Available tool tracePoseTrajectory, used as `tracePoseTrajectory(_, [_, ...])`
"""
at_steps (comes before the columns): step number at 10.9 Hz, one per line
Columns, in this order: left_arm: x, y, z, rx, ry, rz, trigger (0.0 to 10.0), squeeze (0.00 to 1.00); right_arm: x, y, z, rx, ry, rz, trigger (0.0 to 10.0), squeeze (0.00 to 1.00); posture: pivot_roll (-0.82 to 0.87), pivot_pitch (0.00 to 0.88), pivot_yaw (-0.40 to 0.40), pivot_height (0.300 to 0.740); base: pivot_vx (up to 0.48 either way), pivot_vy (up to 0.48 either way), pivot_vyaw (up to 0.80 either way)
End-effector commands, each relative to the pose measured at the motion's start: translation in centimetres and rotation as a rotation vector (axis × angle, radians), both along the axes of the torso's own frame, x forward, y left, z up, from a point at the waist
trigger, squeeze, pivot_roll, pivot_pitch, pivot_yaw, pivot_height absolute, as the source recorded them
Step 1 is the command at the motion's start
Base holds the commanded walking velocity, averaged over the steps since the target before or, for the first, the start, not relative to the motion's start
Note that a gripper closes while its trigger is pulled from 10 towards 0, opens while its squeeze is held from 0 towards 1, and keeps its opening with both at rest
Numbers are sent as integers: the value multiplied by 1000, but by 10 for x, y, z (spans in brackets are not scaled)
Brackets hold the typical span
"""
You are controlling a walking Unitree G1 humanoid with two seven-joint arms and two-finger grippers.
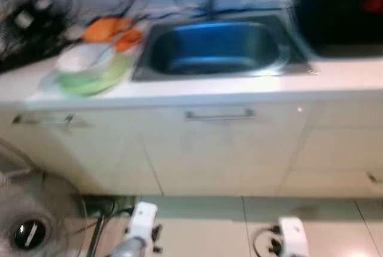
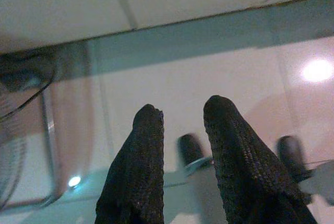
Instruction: Kitchen organization
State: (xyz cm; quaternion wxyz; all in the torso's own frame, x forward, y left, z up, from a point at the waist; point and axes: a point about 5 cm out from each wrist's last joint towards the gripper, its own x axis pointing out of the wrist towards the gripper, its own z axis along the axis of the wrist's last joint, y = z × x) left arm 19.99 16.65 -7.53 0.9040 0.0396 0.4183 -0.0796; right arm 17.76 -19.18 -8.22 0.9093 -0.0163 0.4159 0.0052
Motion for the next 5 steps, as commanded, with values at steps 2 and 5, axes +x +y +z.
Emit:
tracePoseTrajectory(2, [-3, 3, -2, 6, 13, 7, 10000, 0, -2, 4, -2, 8, 8, 10, 10000, 0, 12, 58, 105, 740, 289, 0, 0])
tracePoseTrajectory(5, [-3, 3, -2, 5, 13, 5, 10000, 0, -2, 5, -1, 9, 3, 18, 10000, 0, 12, 60, 104, 740, 287, 0, 0])
